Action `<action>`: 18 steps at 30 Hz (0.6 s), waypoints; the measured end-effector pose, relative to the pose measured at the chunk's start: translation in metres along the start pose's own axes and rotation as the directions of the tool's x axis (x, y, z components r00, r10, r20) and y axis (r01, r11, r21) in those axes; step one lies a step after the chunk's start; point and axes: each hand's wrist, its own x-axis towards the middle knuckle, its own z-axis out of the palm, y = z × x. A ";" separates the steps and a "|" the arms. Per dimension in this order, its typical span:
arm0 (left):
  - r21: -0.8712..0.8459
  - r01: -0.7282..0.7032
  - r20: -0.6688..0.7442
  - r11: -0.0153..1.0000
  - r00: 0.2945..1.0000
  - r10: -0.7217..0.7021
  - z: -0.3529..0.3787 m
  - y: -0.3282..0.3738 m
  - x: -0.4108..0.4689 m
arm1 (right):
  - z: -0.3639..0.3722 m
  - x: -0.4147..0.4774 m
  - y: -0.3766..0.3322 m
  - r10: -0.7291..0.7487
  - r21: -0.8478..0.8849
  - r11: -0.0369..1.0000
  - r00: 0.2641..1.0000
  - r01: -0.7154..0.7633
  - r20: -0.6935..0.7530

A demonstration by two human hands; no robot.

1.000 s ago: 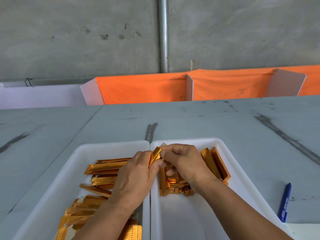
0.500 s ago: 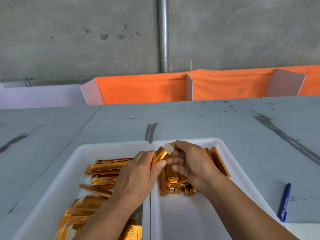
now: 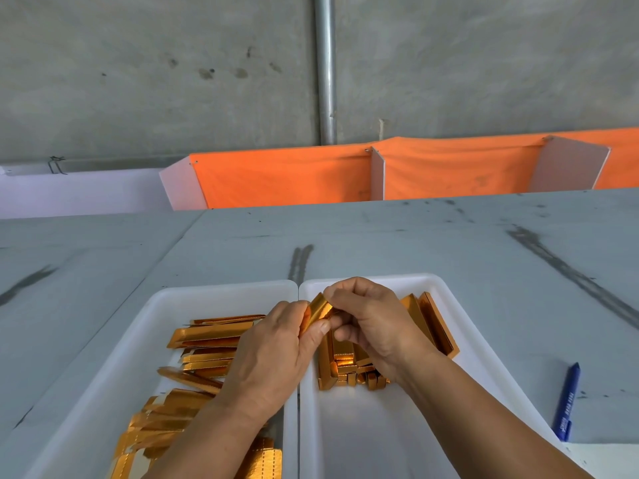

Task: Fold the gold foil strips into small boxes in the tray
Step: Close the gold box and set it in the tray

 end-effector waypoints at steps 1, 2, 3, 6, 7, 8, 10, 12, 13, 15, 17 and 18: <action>-0.003 0.000 -0.002 1.000 1.000 0.000 0.000 0.000 0.000 | 0.000 0.000 0.000 -0.011 -0.011 1.000 1.000 0.011 -0.003; -0.007 0.000 -0.005 1.000 1.000 0.000 0.000 0.000 0.000 | 0.000 0.000 0.000 -0.019 -0.020 1.000 1.000 0.019 -0.005; -0.011 -0.003 -0.010 1.000 1.000 0.003 0.000 0.000 0.000 | 0.001 0.000 0.000 -0.023 -0.024 0.999 1.000 0.023 -0.007; -0.008 -0.009 -0.017 1.000 1.000 0.009 0.000 0.001 -0.001 | 0.001 0.000 0.000 -0.020 -0.016 1.000 1.000 0.020 -0.010; -0.006 -0.010 -0.016 1.000 1.000 0.010 -0.001 0.001 -0.001 | 0.001 0.000 0.000 -0.013 -0.002 1.000 1.000 0.013 -0.009; -0.003 -0.012 -0.014 1.000 1.000 0.012 -0.001 0.001 -0.001 | 0.001 0.000 0.000 -0.005 0.015 1.000 1.000 0.005 -0.007; -0.003 -0.018 -0.013 1.000 1.000 0.018 -0.001 0.002 -0.001 | 0.000 0.001 -0.001 0.010 0.044 0.999 1.000 -0.010 -0.004; 0.000 -0.022 -0.008 1.000 1.000 0.022 -0.001 0.002 -0.001 | -0.001 0.002 -0.001 0.016 0.057 0.998 1.000 -0.015 -0.005; 0.002 -0.024 -0.006 1.000 1.000 0.024 -0.002 0.002 0.000 | -0.002 0.002 -0.001 0.016 0.059 0.998 1.000 -0.015 -0.007; 0.002 -0.028 -0.008 1.000 1.000 0.028 -0.002 0.002 -0.001 | -0.002 0.003 -0.001 0.017 0.058 0.998 1.000 -0.017 -0.008; 0.000 -0.032 -0.010 0.999 0.999 0.032 -0.002 0.002 -0.001 | -0.002 0.004 -0.001 0.022 0.055 0.998 1.000 -0.022 -0.008; -0.001 -0.034 -0.009 0.999 0.999 0.034 -0.002 0.002 -0.001 | -0.002 0.004 -0.001 0.026 0.056 0.998 1.000 -0.026 -0.009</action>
